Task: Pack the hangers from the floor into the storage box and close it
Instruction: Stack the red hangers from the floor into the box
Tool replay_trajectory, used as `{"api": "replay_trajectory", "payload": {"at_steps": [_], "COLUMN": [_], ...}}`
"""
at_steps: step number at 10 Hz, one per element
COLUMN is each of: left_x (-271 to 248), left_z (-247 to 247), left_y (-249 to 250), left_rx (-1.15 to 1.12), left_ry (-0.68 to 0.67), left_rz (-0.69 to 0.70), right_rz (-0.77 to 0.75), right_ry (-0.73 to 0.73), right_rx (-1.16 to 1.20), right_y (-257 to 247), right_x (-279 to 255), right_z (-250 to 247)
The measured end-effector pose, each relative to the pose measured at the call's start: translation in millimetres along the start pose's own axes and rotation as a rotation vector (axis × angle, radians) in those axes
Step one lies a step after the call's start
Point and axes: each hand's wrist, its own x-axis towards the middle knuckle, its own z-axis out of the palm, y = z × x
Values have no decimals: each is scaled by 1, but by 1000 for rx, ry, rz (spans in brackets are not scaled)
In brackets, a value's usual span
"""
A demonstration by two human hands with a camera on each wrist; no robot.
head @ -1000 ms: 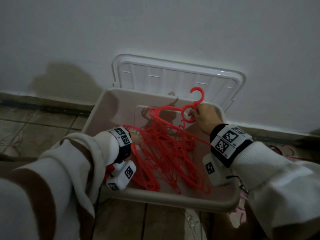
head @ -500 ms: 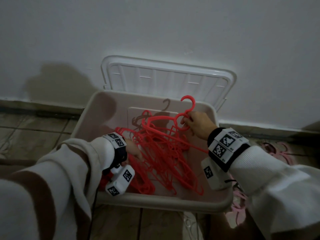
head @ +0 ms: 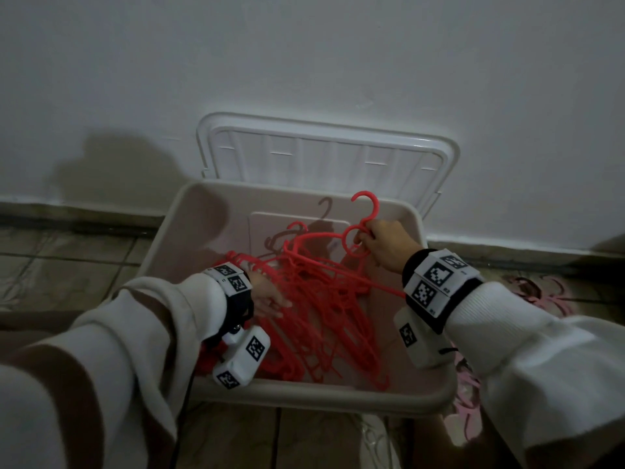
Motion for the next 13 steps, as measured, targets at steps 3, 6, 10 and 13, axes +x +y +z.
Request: {"api": "replay_trajectory", "payload": {"at_steps": [3,6,10,13], "left_x": [-19,-38,-52,-70], "left_z": [-3,-29,-59,-54], "left_y": [-1,-12,-16,-13], "left_rx": [-222,-267,-245,2], "left_ry": [53,222,326,253], "left_rz": [181,255,441,751], "right_rz": [27,128,240,294], "right_ry": [35,25,104,105], "right_rx": [-15,-66,-3,-120], "right_y": [2,-2,-16,9], "right_x": [4,10,19,23], "right_z": [3,6,5,1]}}
